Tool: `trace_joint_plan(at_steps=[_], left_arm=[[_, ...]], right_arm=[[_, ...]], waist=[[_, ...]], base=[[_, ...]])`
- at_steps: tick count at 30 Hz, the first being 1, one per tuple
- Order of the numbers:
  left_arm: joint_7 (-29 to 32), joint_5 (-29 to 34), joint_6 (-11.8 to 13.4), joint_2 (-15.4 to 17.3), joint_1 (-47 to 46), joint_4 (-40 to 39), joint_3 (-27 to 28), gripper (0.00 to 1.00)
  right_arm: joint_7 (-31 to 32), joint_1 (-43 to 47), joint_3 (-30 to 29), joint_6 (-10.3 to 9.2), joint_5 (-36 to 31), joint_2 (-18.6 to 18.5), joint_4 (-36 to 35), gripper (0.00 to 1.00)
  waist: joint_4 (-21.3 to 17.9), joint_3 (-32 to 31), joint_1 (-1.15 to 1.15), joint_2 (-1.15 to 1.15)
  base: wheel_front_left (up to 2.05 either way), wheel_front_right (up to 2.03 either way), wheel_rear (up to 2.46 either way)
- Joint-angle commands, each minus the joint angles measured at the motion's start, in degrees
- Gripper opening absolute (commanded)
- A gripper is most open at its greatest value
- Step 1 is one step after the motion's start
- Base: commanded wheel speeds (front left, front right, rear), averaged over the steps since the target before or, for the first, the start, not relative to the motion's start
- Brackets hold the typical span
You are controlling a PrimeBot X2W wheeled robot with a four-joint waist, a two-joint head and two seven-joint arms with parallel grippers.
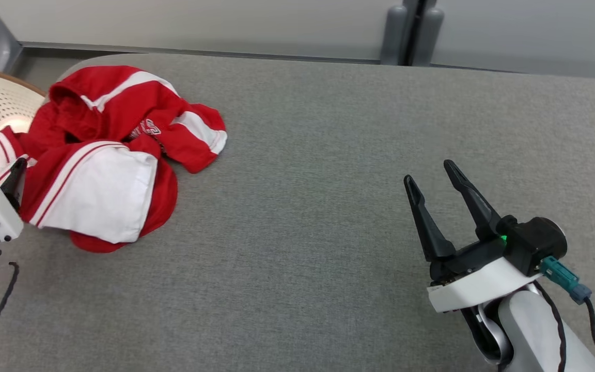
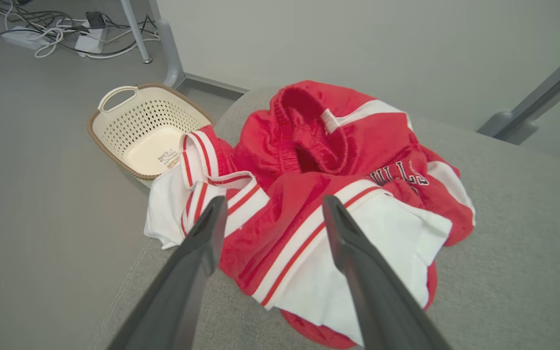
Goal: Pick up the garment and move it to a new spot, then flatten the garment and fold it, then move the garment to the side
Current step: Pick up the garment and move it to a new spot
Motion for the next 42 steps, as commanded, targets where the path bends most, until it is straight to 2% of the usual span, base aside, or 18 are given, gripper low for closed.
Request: trace_joint_plan(at_steps=[1,6,12,15,17,18,27,31,33,38,42], left_arm=[[0.5,-0.9,-0.4,1.2,-1.8,2.9,0.1,1.0],[0.0,-1.6,-0.9,4.1,-4.1,11.2,-1.4,1.0],[3.0,-4.1,-0.9,4.9,-4.7,19.7,-4.3,1.0],[5.0,-5.3,-0.9,5.1,-4.5,20.8,-6.1,1.0],[4.2,-6.4,-1.0,5.9,-4.7,20.2,-7.5,0.18],[3.4,-6.9,-1.0,6.3,-4.9,19.7,-8.2,0.0],[1.4,-10.1,-1.0,11.6,-6.1,9.9,-17.4,0.0],[2.8,-10.8,-0.9,13.8,-6.3,2.2,-21.3,0.0],[4.6,-11.4,-0.9,15.6,-7.0,-4.7,-23.3,0.0],[7.4,-13.4,-0.9,15.5,-7.6,-16.7,-24.9,0.0],[9.1,-14.9,-0.7,13.7,-7.4,-25.2,-26.0,0.0]], right_arm=[[-0.1,-1.1,0.1,0.0,0.2,-0.5,0.0,1.0],[-0.1,-2.4,0.5,0.0,0.6,-1.1,0.0,1.0],[-0.1,-3.7,1.0,0.0,1.1,-1.6,0.0,1.0],[-0.1,-3.8,0.9,0.0,1.2,-1.7,0.0,1.0],[-0.1,-3.7,0.7,0.0,1.1,-1.7,0.0,1.0],[-0.1,-3.6,0.5,0.0,1.1,-1.6,0.0,1.0],[-0.1,-1.3,-0.6,0.0,1.4,0.0,0.9,1.0],[-0.1,0.2,-0.6,0.0,1.7,1.0,1.5,1.0],[-0.1,1.5,-0.9,0.0,1.9,1.5,1.6,1.0],[-0.1,3.1,-1.7,0.0,2.1,2.4,1.6,1.0],[-0.1,3.9,-2.2,0.0,1.9,3.0,1.4,1.0]], waist=[[-4.0,3.3,0.0,0.0],[-7.0,5.4,0.0,0.0],[-9.1,7.1,0.0,0.0],[-9.3,7.4,0.0,0.0],[-9.3,7.5,0.0,0.0],[-9.2,7.3,0.0,0.0],[-7.4,1.3,0.0,0.0],[-7.2,-2.6,0.0,0.0],[-7.5,-5.1,0.0,0.0],[-9.6,-8.6,0.0,0.0],[-12.7,-10.6,0.0,0.0]], base=[[0.0,0.0,0.0],[0.0,0.0,0.0],[0.0,0.0,0.0],[0.0,0.0,0.0],[0.0,0.0,0.0],[0.0,0.0,0.0],[0.0,0.0,0.0],[0.0,0.0,0.0],[0.0,0.0,0.0],[0.0,0.0,0.0],[0.0,0.0,0.0]])
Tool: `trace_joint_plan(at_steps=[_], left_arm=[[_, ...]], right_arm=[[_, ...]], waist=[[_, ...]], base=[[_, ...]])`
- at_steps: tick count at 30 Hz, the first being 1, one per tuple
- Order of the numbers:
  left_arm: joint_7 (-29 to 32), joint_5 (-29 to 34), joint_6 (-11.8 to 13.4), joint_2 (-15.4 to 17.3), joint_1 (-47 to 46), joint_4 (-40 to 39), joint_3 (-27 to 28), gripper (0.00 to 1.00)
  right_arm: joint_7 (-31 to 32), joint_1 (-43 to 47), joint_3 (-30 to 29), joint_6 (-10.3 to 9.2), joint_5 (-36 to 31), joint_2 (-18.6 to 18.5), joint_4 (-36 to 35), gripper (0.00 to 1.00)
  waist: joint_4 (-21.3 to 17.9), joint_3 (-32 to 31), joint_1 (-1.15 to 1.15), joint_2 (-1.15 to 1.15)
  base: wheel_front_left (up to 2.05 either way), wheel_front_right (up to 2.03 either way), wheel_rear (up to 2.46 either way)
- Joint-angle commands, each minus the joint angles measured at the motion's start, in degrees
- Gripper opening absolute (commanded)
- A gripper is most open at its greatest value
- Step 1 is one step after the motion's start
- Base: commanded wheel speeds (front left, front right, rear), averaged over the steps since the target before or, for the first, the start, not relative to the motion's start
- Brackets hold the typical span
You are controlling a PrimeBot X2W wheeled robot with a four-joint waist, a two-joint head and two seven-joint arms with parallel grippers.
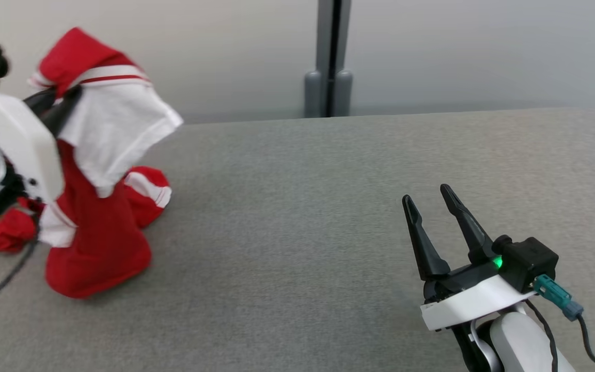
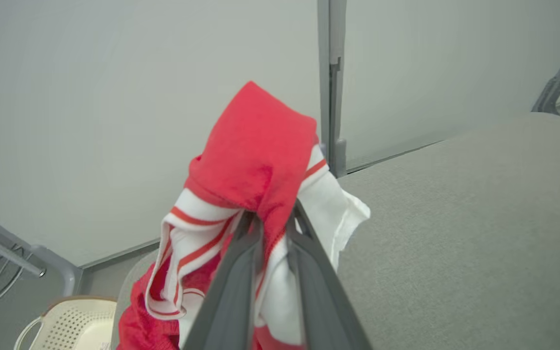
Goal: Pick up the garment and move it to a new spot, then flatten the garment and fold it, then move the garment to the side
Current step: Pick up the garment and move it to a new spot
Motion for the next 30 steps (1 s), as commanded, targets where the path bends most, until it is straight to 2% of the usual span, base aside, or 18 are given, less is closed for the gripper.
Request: trace_joint_plan(at_steps=[1,4,7,11,14,17,20,27,28,29,30], left_arm=[[0.3,-0.6,0.3,-1.0,-0.3,-2.2,-0.4,0.0],[1.6,-1.6,0.9,-3.2,-1.1,-7.1,-1.6,0.0],[0.9,-2.5,1.9,-7.0,-2.4,-11.2,-2.6,0.0],[-1.1,-3.1,3.5,-11.7,-3.3,-13.0,-3.6,0.0],[-3.1,-3.5,4.4,-14.0,-0.7,-12.4,-4.0,0.0],[-5.0,-3.8,4.9,-14.7,2.6,-11.0,-4.0,0.0],[-9.4,-4.0,5.3,-14.9,8.8,-7.5,-3.2,0.0],[-22.3,-1.9,5.4,-14.8,21.0,9.7,-1.5,0.0],[-23.7,-1.4,5.1,-15.1,21.6,12.4,-1.6,0.12],[-25.3,-1.0,5.1,-15.3,21.9,14.8,-1.6,0.74],[-26.6,-0.8,4.7,-15.5,22.0,16.9,-1.6,1.0]], right_arm=[[-0.1,0.5,-0.4,0.0,0.2,-0.2,-0.1,1.0],[-0.1,0.2,-1.1,0.0,-0.1,-0.1,-0.5,1.0],[-0.1,0.0,-2.5,0.0,-0.4,-0.4,-0.9,1.0],[-0.1,0.2,-5.1,0.0,-0.7,-1.4,-1.4,1.0],[-0.1,0.6,-7.3,0.0,-1.1,-2.2,-1.8,1.0],[-0.1,1.0,-8.3,0.0,-1.2,-2.4,-2.2,1.0],[-0.1,1.1,-8.7,0.0,-1.5,-2.4,-2.7,1.0],[-0.1,0.2,-7.3,0.0,-1.2,-2.2,-2.4,1.0],[-0.1,0.2,-7.0,0.0,-1.1,-2.4,-2.3,1.0],[-0.1,0.1,-6.7,0.0,-1.1,-2.5,-2.1,1.0],[-0.1,0.1,-6.4,0.0,-1.1,-2.7,-2.0,1.0]], waist=[[-2.8,-1.9,0.0,0.0],[-5.7,-2.1,0.0,0.0],[-8.2,-2.1,0.0,0.0],[-10.1,-1.5,0.0,0.0],[-10.5,-0.4,0.0,0.0],[-10.4,0.3,0.0,0.0],[-10.3,1.6,0.0,0.0],[-9.3,3.3,0.0,0.0],[-9.1,3.4,0.0,0.0],[-8.8,3.3,0.0,0.0],[-8.5,3.2,0.0,0.0]], base=[[0.0,0.0,0.0],[0.0,0.0,0.0],[0.0,0.0,0.0],[0.0,0.0,0.0],[0.0,0.0,0.0],[0.0,0.0,0.0],[0.0,0.0,0.0],[0.0,0.0,0.0],[0.0,0.0,0.0],[0.0,0.0,0.0],[0.0,0.0,0.0]])
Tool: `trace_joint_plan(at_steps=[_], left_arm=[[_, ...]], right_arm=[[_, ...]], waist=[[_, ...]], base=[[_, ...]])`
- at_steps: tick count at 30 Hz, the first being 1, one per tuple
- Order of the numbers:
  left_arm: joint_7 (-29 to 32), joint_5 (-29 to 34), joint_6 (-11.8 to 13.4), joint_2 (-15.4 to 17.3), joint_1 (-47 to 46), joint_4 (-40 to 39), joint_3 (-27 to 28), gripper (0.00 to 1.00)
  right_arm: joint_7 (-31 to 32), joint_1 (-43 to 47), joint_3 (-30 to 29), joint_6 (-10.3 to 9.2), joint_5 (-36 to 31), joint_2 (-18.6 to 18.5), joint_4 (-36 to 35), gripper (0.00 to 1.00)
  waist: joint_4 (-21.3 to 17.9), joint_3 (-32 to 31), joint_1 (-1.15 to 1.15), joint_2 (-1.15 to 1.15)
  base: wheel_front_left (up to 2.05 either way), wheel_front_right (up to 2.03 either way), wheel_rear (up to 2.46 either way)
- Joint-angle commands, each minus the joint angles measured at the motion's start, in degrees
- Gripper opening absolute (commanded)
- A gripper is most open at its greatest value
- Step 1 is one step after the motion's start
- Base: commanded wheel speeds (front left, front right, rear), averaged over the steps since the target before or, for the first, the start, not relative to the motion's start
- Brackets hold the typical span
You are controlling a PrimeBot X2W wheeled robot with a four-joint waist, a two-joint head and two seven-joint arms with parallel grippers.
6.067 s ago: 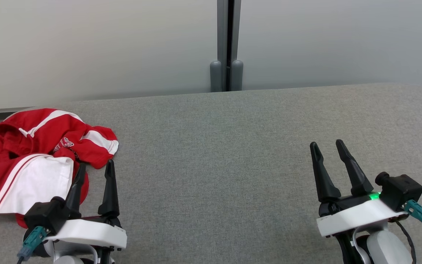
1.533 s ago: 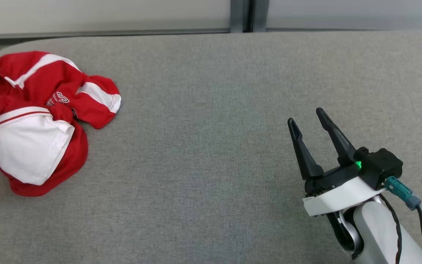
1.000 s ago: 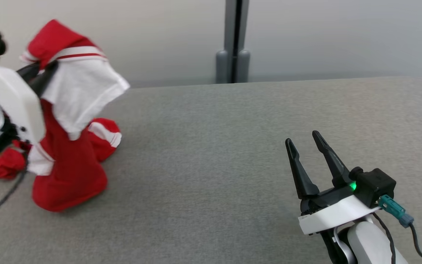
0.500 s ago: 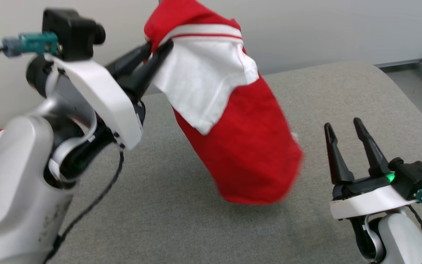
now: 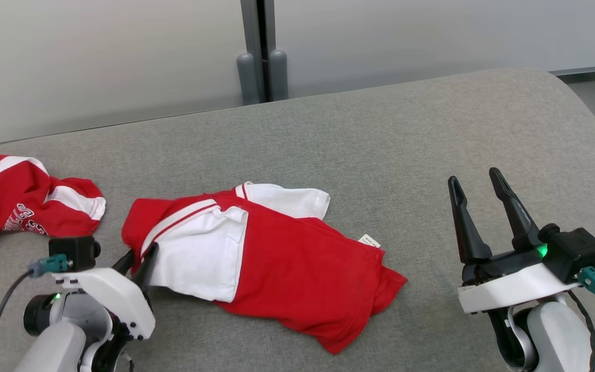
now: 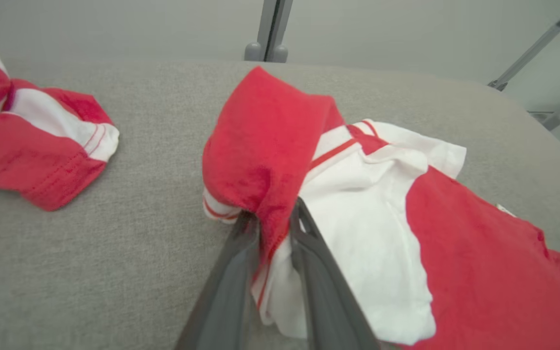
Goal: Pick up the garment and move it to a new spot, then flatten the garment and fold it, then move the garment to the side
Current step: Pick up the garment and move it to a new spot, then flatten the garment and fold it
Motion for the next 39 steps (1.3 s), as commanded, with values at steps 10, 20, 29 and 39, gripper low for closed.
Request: trace_joint_plan(at_steps=[10,20,29,39], left_arm=[[-14.1,3.7,-0.5,-0.2,-0.9,3.3,1.3,1.0],[-21.3,7.3,8.2,1.6,7.6,-12.1,6.0,1.0],[-22.3,10.9,14.0,-0.5,18.5,-24.0,6.7,1.0],[-22.3,11.4,13.9,-1.2,19.0,-26.1,6.5,1.0]], right_arm=[[-0.1,1.3,1.9,0.0,0.5,-1.3,1.0,1.0],[-0.1,3.6,1.7,0.0,1.2,-1.7,0.9,1.0],[0.2,7.2,-0.9,0.0,2.9,-1.1,2.3,1.0],[12.3,5.5,-0.2,0.0,6.8,-0.5,8.3,1.0]], waist=[[3.1,-2.7,0.0,0.0],[4.0,-5.7,0.0,0.0],[5.2,-5.5,0.0,0.0],[7.9,-5.1,0.0,0.0]], base=[[0.0,0.0,0.0],[0.0,0.0,0.0],[0.0,0.0,0.0],[0.0,0.0,0.0]])
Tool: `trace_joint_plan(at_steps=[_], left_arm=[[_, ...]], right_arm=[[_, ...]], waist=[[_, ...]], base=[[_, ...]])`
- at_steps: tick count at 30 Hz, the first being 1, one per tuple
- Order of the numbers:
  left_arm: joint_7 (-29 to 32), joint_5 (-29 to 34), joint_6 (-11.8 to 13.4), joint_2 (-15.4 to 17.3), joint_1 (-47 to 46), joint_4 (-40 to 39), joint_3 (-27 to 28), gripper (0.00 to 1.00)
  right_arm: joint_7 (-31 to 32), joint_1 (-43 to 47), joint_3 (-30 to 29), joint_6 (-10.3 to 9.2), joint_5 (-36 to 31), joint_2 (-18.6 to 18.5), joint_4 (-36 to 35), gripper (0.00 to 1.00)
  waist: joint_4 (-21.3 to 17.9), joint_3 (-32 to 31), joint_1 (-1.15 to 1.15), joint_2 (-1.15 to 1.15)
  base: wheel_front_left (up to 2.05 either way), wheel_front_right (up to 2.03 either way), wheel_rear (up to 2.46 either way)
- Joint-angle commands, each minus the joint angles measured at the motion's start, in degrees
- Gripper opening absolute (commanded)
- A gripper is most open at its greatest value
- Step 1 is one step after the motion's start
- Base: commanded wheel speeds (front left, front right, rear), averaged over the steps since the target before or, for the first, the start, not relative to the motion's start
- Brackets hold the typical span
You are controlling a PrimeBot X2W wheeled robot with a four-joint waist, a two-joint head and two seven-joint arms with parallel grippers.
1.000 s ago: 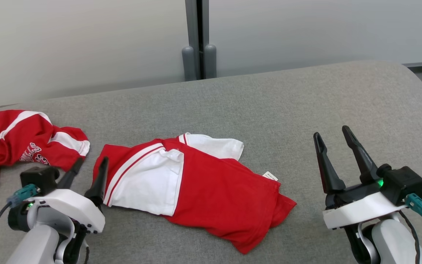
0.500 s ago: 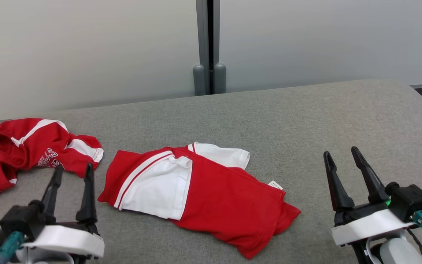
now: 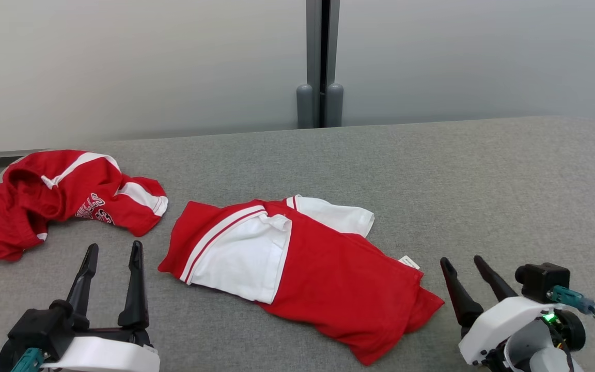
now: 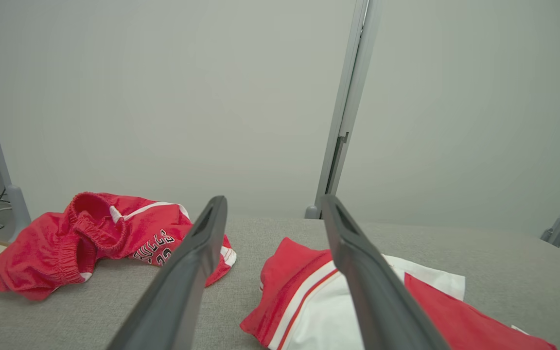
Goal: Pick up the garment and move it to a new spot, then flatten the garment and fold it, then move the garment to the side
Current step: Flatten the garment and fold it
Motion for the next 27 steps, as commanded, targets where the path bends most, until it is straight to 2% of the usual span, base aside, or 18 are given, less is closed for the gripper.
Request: trace_joint_plan(at_steps=[1,8,15,16,17,20,27], left_arm=[[0.0,0.1,-0.1,0.1,-0.2,-0.2,0.0,1.0],[0.9,0.2,-0.5,-0.5,-1.8,0.2,-1.4,1.0],[1.0,-0.3,-0.8,-0.5,-2.9,1.3,-1.6,1.0],[1.0,-0.4,-0.8,-0.5,-2.8,1.5,-1.7,1.0],[1.0,-0.4,-0.9,-0.6,-2.8,1.7,-1.7,1.0],[0.8,-0.3,-1.0,-0.8,-3.1,1.9,-1.9,1.0],[0.7,0.5,-1.8,-1.3,-5.1,1.4,-3.1,1.0]], right_arm=[[1.8,-0.7,-0.2,0.0,0.6,0.3,0.8,1.0],[18.2,-4.4,-4.6,0.0,2.8,3.1,9.1,1.0],[26.0,-5.6,-9.9,0.0,-0.6,5.7,14.4,1.0],[26.7,-5.3,-9.9,0.0,-0.4,6.3,14.1,0.35],[26.4,-5.3,-9.6,0.0,-0.3,6.5,13.5,0.0],[24.7,-5.5,-9.7,0.0,-0.6,6.3,11.2,0.0],[22.2,-10.9,-12.7,-0.01,-3.6,0.9,6.0,0.0]], waist=[[0.6,0.1,0.0,0.0],[4.2,1.2,0.0,0.0],[7.8,2.6,0.0,0.0],[8.4,3.1,0.0,0.0],[8.7,3.3,0.0,0.0],[9.2,4.0,0.0,0.0],[9.2,8.2,0.0,0.0]], base=[[0.0,0.0,0.0],[0.0,0.0,0.0],[0.0,0.0,0.0],[0.0,0.0,0.0],[0.0,0.0,0.0],[0.0,0.0,0.0],[0.0,0.0,0.0]])
